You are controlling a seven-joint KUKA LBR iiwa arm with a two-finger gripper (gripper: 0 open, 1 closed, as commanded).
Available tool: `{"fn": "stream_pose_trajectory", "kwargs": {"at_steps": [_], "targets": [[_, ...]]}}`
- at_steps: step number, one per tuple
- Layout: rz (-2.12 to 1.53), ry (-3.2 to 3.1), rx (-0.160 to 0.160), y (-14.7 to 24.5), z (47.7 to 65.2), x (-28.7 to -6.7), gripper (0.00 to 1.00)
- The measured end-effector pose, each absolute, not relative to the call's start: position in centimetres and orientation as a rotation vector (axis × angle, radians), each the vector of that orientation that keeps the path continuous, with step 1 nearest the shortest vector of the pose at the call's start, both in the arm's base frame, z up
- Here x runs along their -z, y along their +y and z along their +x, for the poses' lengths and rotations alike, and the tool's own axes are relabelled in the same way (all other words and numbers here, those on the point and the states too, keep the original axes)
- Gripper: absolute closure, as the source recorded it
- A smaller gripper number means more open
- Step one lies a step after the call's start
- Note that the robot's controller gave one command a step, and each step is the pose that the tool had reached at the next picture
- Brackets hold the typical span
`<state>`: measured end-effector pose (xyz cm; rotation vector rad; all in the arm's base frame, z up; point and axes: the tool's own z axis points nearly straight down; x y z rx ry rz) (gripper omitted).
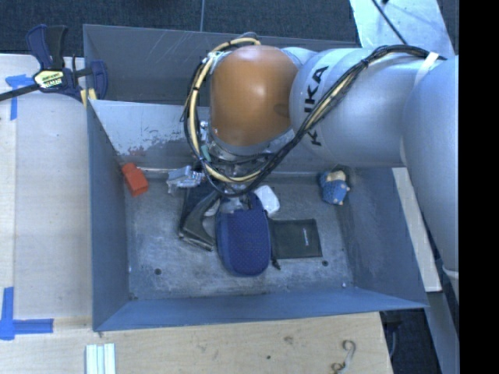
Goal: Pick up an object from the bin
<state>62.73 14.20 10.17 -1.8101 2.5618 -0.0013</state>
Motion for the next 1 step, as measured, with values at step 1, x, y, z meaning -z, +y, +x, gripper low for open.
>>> {"fn": "stream_pose_trajectory", "kwargs": {"at_steps": [1], "targets": [[-2.080,2.352,-0.004,13.04,62.81,-7.09,0.00]]}}
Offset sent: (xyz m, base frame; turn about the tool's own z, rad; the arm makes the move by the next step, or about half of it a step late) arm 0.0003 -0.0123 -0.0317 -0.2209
